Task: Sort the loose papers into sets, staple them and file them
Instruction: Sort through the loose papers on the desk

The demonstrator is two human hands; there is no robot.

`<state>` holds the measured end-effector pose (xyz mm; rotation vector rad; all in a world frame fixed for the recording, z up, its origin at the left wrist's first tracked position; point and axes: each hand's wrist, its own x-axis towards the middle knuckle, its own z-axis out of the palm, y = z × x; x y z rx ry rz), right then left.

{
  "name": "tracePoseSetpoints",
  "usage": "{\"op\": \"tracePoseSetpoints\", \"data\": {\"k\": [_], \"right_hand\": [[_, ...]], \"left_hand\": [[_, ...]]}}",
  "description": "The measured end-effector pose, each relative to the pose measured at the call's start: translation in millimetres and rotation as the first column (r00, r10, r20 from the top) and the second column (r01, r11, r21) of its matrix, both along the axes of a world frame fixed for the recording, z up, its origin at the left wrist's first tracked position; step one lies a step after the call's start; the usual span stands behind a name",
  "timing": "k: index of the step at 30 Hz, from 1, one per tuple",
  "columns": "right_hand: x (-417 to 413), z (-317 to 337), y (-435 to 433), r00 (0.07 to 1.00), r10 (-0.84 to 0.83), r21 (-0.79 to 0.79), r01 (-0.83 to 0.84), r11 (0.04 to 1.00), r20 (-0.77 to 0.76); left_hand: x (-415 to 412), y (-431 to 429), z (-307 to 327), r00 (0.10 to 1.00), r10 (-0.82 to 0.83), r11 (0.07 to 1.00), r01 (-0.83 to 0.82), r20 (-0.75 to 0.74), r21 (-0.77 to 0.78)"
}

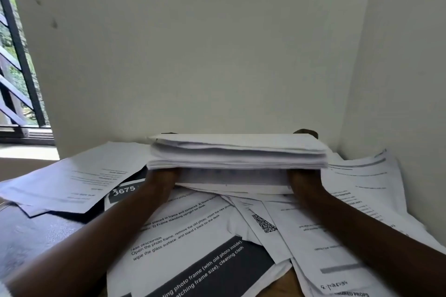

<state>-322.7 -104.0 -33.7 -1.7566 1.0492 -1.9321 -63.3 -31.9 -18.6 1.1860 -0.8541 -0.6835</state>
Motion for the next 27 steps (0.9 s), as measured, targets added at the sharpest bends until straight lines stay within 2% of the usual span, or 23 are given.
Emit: {"op": "tracePoseSetpoints", "data": {"k": [2,4,7,11,13,15,17,20,22,25,27], "right_hand": [[3.8,5.9,-1.1,0.996,-0.089,0.188,0.090,0.978,-0.013],[5.3,8.4,-6.9,0.995,-0.097,0.372,0.090,0.924,0.000],[-0.2,16.5,-13.1,0.995,-0.081,0.405,0.048,0.913,0.065],[-14.5,32.2,-19.1,0.989,0.064,0.395,-0.112,0.912,0.133],[-19.0,35.8,-21.4,0.987,0.090,0.336,-0.131,0.933,0.134],[-20.1,40.6,-17.8,0.998,0.041,0.181,-0.049,0.982,0.050],[-18.1,47.0,-10.7,1.000,-0.016,-0.021,0.016,1.000,-0.012],[-15.3,53.5,-1.7,0.993,-0.069,-0.255,0.041,0.966,-0.099],[-15.4,50.8,-0.9,0.987,-0.100,-0.324,0.053,0.945,-0.130],[-14.2,48.8,0.6,0.978,-0.138,-0.341,0.079,0.937,-0.154],[-11.9,55.6,5.4,0.985,-0.127,-0.342,0.079,0.936,-0.119]], "left_hand": [[-0.6,-3.1,6.1,0.997,0.031,1.000,-0.031,0.077,-0.002],[2.0,-7.0,8.9,0.989,0.039,0.997,-0.047,0.139,0.056],[5.1,-9.5,7.4,0.990,-0.004,0.996,-0.009,0.139,0.094],[5.0,-11.2,7.9,0.984,-0.017,0.997,0.003,0.175,0.078],[5.6,-10.6,8.1,0.978,-0.034,0.996,0.017,0.204,0.086],[5.8,-8.4,11.6,0.967,-0.012,0.997,-0.008,0.255,0.074],[7.1,-7.8,19.4,0.963,0.060,0.998,-0.062,0.264,-0.001],[11.3,-11.2,28.1,0.979,0.106,0.984,-0.078,0.174,-0.162],[10.4,-10.0,27.5,0.977,0.125,0.972,-0.085,0.175,-0.219],[5.4,-8.4,25.6,0.953,0.190,0.940,-0.107,0.235,-0.325],[0.5,-6.7,31.5,0.942,0.226,0.903,-0.107,0.247,-0.416]]}}
